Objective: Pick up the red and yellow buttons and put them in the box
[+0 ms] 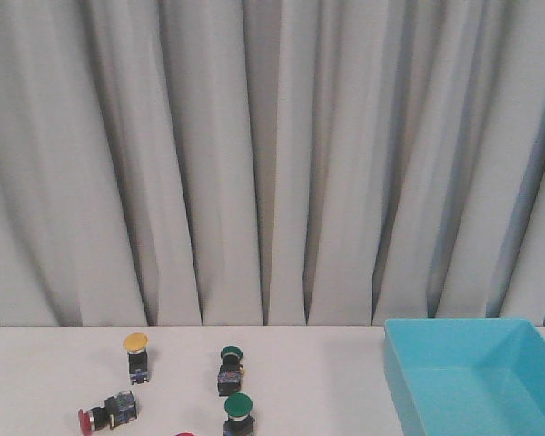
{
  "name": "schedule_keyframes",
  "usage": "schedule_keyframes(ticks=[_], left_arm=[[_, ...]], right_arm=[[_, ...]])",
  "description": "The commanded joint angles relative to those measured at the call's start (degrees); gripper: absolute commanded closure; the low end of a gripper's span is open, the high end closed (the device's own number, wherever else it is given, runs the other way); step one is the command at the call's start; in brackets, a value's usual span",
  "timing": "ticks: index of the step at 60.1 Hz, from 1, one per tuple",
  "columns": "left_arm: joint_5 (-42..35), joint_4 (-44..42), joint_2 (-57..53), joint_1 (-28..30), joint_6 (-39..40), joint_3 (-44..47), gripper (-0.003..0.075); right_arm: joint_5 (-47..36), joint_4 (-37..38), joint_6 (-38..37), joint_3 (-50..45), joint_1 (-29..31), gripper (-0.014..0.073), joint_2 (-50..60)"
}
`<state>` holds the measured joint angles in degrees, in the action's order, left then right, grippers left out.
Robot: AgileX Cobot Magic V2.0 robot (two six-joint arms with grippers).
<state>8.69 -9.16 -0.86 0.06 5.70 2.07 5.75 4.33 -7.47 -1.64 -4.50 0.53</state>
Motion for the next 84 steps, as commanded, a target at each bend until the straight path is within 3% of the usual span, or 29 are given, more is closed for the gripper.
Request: schedule_keyframes(ticks=[1, 19, 26, 33, 37, 42, 51, 57, 64, 76, 84], left_arm=[[-4.7, 0.4, -0.6, -0.2, 0.6, 0.1, 0.0726], [-9.6, 0.3, -0.6, -0.2, 0.5, 0.1, 0.0726], [-19.7, 0.3, -0.6, -0.2, 0.5, -0.1, 0.0726], [-36.1, 0.4, -0.6, -0.2, 0.6, -2.3, 0.0726], [-42.3, 0.4, 0.3, -0.2, 0.1, -5.3, 0.0726], [-41.1, 0.4, 4.9, -0.2, -2.2, -11.6, 0.0726], [-23.9, 0.3, 23.7, -0.3, -5.4, -32.6, 0.0726], [-15.3, 0.8, 35.0, -1.7, -4.3, -44.3, 0.0726], [-13.2, 0.8, 43.6, -3.6, -3.2, -51.4, 0.0726], [-15.5, 0.8, 49.9, -3.7, 2.8, -53.5, 0.072], [-8.1, 0.8, 52.0, -3.7, 2.6, -56.4, 0.0666]], right_arm=[[-3.9, 0.2, 0.4, -0.8, 0.3, 0.0602, 1.1], [-6.7, 2.6, 2.2, -0.7, 0.5, 0.0602, 1.1], [-22.0, 3.2, 2.4, -0.5, 0.5, 0.0602, 1.1], [-40.1, 3.3, 5.6, 3.7, 0.5, 0.0602, 0.2], [-43.7, 3.2, 10.1, 9.5, 0.5, 0.0602, -3.0], [-38.9, 3.1, 12.1, 19.4, 0.5, 0.0602, -8.7], [-19.8, 3.1, 8.6, 39.2, 0.5, 0.0602, -26.8], [-10.1, 3.1, 3.8, 47.4, 0.5, 0.0602, -37.3], [-4.2, 3.1, 1.7, 50.0, 0.5, 0.0602, -44.5], [-2.8, 3.4, 1.2, 49.9, 0.5, 0.0596, -49.7], [-0.3, 4.3, 3.4, 49.9, -2.7, 0.054, -50.8]])
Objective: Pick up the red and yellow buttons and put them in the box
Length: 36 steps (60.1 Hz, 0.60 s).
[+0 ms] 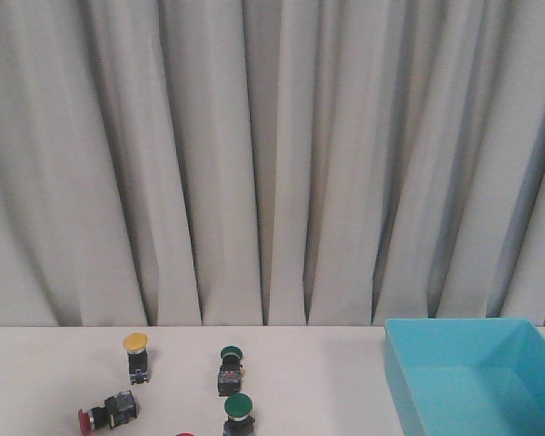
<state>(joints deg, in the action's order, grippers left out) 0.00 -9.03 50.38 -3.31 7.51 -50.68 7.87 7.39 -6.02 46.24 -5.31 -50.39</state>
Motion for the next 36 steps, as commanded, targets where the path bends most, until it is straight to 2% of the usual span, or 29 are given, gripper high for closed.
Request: schedule_keyframes(ticks=[1, 8, 16, 21, 28, 36], left_arm=[[1.6, 0.6, 1.0, -0.3, 0.6, -4.4, 0.0652], [10.5, 0.6, 4.3, -0.3, -0.1, -9.3, 0.0557], [18.8, 0.9, 9.5, -0.4, -0.9, -16.0, 0.037], [23.6, 2.7, 12.1, -1.1, -1.0, -19.4, 0.0262], [29.1, 5.0, 15.8, -4.1, -3.2, -23.2, 0.0171], [36.8, 10.6, 21.6, -9.2, -11.2, -27.5, 0.0153]], right_arm=[[-1.7, 1.7, 2.5, 2.0, -2.5, 0.0523, 0.1], [1.2, 2.9, 4.3, 2.0, -4.7, 0.0375, 0.1], [4.0, 3.1, 4.2, 2.0, -4.8, 0.0136, 0.1], [5.6, 2.9, 4.2, 2.0, -4.8, 0.0034, 0.1], [7.3, 2.5, 4.1, 2.0, -4.8, -0.0024, 0.1], [10.3, 1.6, 4.1, 2.0, -4.8, -0.0018, 0.1]])
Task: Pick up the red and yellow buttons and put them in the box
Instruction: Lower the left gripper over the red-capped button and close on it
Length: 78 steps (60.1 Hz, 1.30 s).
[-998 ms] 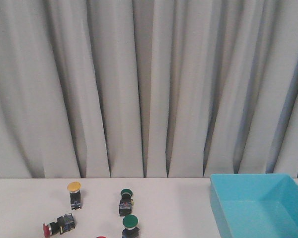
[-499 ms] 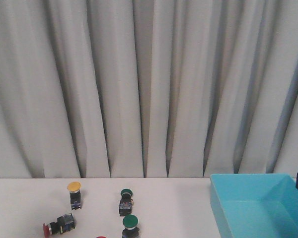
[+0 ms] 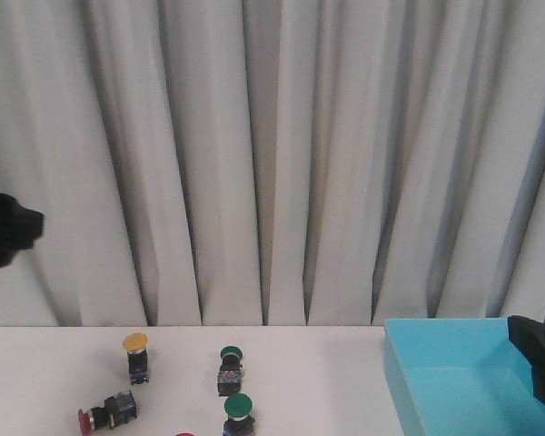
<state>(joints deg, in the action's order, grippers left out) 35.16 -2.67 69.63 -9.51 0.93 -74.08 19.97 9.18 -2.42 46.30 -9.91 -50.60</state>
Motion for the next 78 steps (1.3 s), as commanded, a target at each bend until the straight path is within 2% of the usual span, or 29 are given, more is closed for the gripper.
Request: schedule_keyframes(ticks=[1, 11, 25, 46, 57, 78], left_arm=[[2.8, 4.8, 3.4, -3.6, -5.5, -4.8, 0.0153], [10.7, 8.1, 13.5, -7.3, -6.6, -10.8, 0.0153], [16.5, 10.4, 26.2, -8.0, -6.1, -15.8, 0.0153], [16.0, 10.9, 37.3, -10.9, -10.1, -15.8, 0.0153], [14.4, 10.4, 40.9, -13.0, -10.0, -15.8, 0.0153], [14.4, 10.4, 44.5, -13.2, -6.5, -15.8, 0.0153]], right_arm=[[-1.6, -0.3, 0.5, 2.0, -0.2, -0.0017, 0.3], [0.9, -2.2, 0.5, 2.0, -0.2, 0.0005, 0.3], [4.1, -2.2, 0.5, 2.0, -0.2, 0.0006, 0.3], [4.5, -3.3, 0.6, 2.0, -0.2, 0.0006, 0.3], [5.7, -3.3, 0.6, 2.0, -0.2, 0.0006, 0.3], [6.5, -3.3, 0.6, 2.0, -0.2, 0.0006, 0.3]])
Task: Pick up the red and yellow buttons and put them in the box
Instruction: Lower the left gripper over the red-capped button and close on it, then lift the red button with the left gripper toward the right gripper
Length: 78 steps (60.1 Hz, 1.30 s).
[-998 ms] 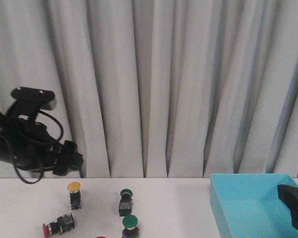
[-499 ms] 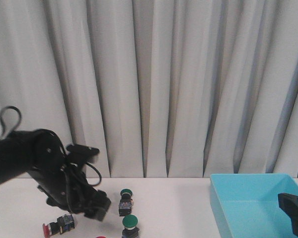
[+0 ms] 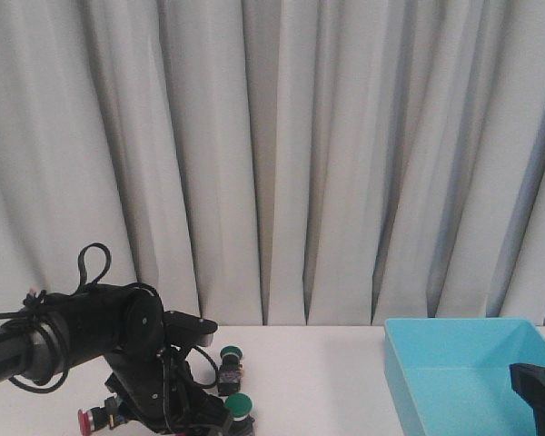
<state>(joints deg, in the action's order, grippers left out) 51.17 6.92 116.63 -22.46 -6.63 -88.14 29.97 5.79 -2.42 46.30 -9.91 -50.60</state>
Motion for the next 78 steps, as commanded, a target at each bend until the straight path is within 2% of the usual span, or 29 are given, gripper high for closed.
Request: schedule_keyframes(ticks=[1, 56, 65, 78], left_arm=[[-1.6, 0.8, -2.4, -0.3, 1.1, -1.7, 0.0153], [-0.7, -0.7, 0.1, -0.3, 1.3, -1.7, 0.0155], [-0.8, -0.7, 0.1, -0.3, 0.9, -1.7, 0.0186], [-0.9, -0.8, 0.1, -0.3, 0.8, -1.7, 0.0321]], right_arm=[[-3.5, 0.1, 0.6, 2.0, -0.2, 0.0006, 0.3], [-2.7, -0.1, 0.6, 2.0, -0.2, 0.0008, 0.3], [-2.7, -0.1, 0.6, 2.0, -0.2, 0.0008, 0.3], [-2.6, -0.1, 0.6, 2.0, -0.2, 0.0008, 0.3]])
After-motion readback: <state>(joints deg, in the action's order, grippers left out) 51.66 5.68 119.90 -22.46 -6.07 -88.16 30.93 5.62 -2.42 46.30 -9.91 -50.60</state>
